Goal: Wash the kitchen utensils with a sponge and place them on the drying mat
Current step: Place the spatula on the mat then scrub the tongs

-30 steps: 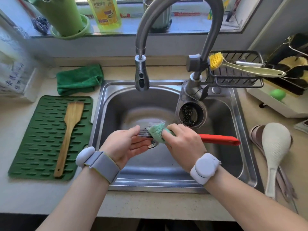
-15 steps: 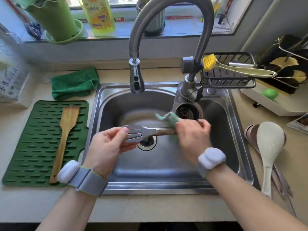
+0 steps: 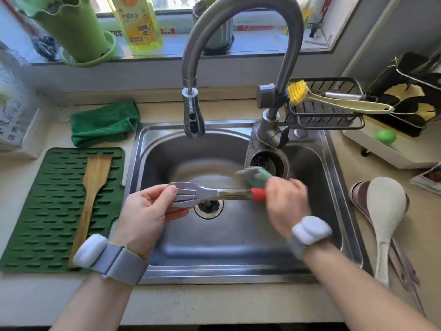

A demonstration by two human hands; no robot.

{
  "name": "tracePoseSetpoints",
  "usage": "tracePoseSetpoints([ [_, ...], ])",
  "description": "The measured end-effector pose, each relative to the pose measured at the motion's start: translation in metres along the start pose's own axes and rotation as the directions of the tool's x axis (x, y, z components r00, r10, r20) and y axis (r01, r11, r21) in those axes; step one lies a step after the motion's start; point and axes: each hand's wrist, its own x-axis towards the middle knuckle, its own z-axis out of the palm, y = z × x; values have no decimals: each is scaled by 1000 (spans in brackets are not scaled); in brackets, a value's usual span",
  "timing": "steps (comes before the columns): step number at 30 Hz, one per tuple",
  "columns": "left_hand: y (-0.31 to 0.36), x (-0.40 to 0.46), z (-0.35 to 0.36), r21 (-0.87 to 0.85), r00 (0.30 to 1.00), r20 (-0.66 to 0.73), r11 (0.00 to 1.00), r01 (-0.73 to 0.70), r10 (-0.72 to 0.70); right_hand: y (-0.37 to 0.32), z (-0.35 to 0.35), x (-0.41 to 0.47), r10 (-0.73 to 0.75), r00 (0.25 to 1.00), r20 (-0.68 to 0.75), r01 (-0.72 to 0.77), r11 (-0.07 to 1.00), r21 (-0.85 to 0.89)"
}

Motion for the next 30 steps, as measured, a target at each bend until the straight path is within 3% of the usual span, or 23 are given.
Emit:
tracePoseSetpoints([
  [2,0,3,-3,25,1000,-11,1000,-10,10,13,-9,3,155,984,85,-161,985,60],
  [3,-1,4,0,39,1000,-9,999,-11,11,5,-11,4,150,987,61,-155,984,84],
  [7,-4,4,22,129,996,54,989,-77,71,-80,-6,-4,-200,979,38,187,958,217],
  [10,-6,4,17,174,986,125,976,-135,114,-80,-16,4,-401,871,285,285,884,371],
  [13,-8,9,7,256,958,200,933,-253,205,-42,-27,20,-391,671,630,46,870,491],
  [14,-8,11,5,285,943,240,912,-294,229,-33,-29,22,-379,650,659,-9,863,505],
  [16,-6,15,4,298,924,297,896,-331,242,-27,-30,21,-371,679,634,41,881,472],
  [18,-4,16,5,259,949,265,935,-242,172,-28,-28,19,-349,753,558,167,921,352],
  [21,-2,11,14,195,978,104,968,160,-182,-24,-20,14,-403,887,225,384,915,125],
  [23,-1,8,17,178,914,103,912,371,-392,-23,-15,9,-469,881,67,471,882,-24],
  [27,1,6,17,96,891,156,904,416,-426,-20,-8,1,-524,851,38,525,848,-68],
  [30,-2,4,12,167,938,148,942,290,-314,-37,-6,-5,-457,887,63,447,885,127],
])
